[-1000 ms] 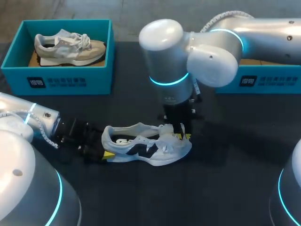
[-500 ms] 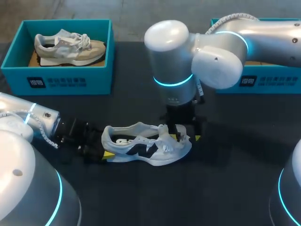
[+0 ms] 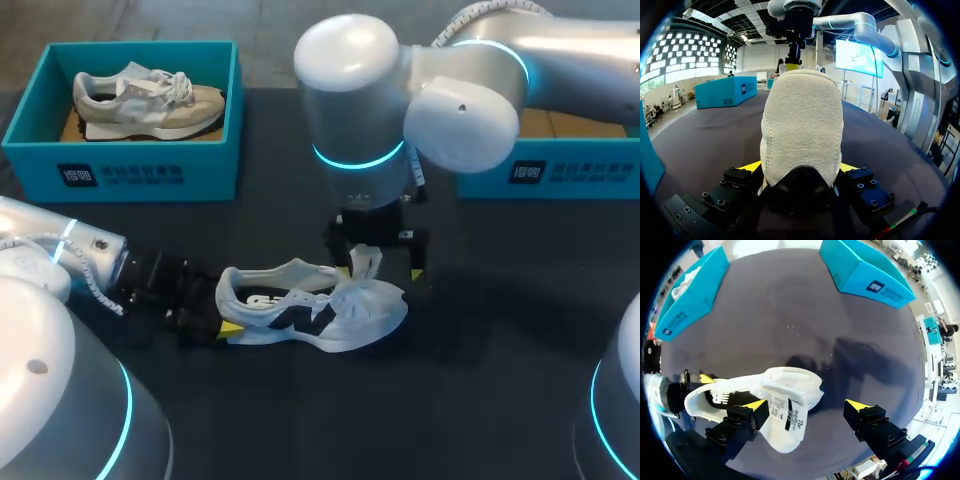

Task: Take the shoe out of the shoebox, open the shoe tongue, remove and reinsert the insole, then place the shoe into the shoebox

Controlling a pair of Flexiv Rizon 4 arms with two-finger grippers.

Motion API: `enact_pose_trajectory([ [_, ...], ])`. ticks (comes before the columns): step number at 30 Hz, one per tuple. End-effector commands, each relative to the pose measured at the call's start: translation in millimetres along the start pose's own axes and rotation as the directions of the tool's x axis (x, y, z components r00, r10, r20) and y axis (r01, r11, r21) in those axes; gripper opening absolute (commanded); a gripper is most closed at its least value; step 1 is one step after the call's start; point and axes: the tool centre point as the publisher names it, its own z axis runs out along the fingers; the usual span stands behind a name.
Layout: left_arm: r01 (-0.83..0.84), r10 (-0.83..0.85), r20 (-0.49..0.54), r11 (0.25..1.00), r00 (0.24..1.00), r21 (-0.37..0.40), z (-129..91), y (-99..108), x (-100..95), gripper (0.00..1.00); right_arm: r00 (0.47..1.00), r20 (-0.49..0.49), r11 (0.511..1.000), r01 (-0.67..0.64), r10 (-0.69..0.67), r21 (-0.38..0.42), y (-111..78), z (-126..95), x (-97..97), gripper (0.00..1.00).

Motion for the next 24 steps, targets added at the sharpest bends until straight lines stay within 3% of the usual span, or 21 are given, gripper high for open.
enact_pose_trajectory([
  [1,0.0,0.0,0.001,1.0,1.0,-0.001,4,5,-2.1,0.0,0.999,0.03,0.998,-0.027,0.029,-0.065,-6.3,-12,10.3,1.0],
  [7,0.0,0.0,0.001,1.0,1.0,-0.001,4,5,-2.1,0.0,0.98,0.07,0.976,0.193,-0.186,-0.104,-8.1,-27,26.5,1.0],
  [13,0.0,0.0,0.001,1.0,1.0,-0.001,4,5,-2.1,0.0,0.913,0.082,0.906,0.408,-0.4,-0.116,-15.3,-38,42.0,1.0],
  [14,0.0,0.0,0.001,1.0,1.0,-0.001,4,5,-2.1,0.0,0.883,0.095,0.873,0.47,-0.461,-0.129,-18.1,-44,44.4,1.0],
  [19,0.0,0.0,0.001,1.0,1.0,-0.001,4,5,-2.1,0.0,0.824,0.073,0.812,0.567,-0.562,-0.143,-23.1,-59,45.0,1.0],
  [20,0.0,0.0,0.001,1.0,1.0,-0.001,4,5,-2.1,0.0,0.781,0.055,0.77,0.622,-0.622,-0.143,-26.4,-65,45.6,1.0],
  [24,0.0,0.0,0.001,1.0,1.0,-0.001,4,5,-2.1,0.0,0.682,-0.006,0.676,0.722,-0.731,-0.147,-34.4,-77,49.1,1.0],
])
